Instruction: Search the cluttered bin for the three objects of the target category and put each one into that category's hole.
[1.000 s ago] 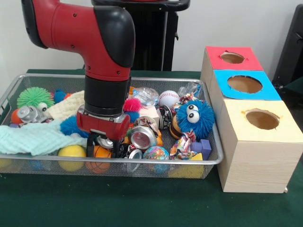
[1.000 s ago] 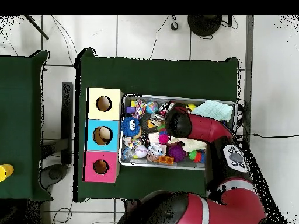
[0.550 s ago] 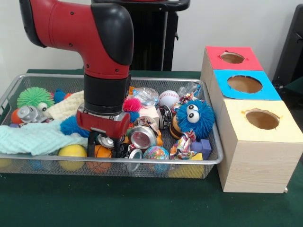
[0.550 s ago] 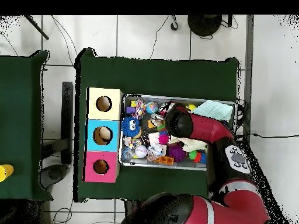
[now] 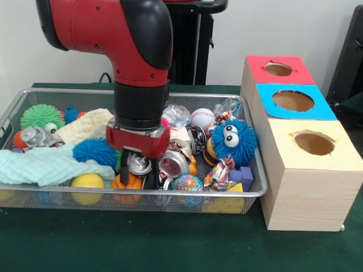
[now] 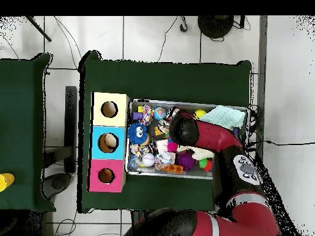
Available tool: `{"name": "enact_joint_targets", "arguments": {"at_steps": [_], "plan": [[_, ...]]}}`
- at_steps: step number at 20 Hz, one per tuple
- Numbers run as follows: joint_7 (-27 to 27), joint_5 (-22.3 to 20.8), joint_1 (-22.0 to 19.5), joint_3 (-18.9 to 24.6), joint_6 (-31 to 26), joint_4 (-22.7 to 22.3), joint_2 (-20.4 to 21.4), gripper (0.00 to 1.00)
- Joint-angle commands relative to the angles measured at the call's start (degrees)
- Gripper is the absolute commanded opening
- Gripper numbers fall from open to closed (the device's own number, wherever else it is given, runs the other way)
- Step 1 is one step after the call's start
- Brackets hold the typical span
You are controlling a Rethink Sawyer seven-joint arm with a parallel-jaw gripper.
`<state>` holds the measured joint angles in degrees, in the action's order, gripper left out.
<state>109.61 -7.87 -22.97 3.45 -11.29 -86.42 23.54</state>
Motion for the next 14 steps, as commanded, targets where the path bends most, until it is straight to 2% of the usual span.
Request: {"name": "enact_joint_targets", "arguments": {"at_steps": [1, 6, 14], "plan": [[4.66, 1.73, 1.15, 7.4, -12.48, -13.8, -5.55, 1.0], [0.08, 1.72, -1.84, 10.47, -14.98, -14.06, -7.32, 1.0], [0.47, 2.71, -2.57, 12.26, -14.66, -15.31, -8.75, 1.0]]}}
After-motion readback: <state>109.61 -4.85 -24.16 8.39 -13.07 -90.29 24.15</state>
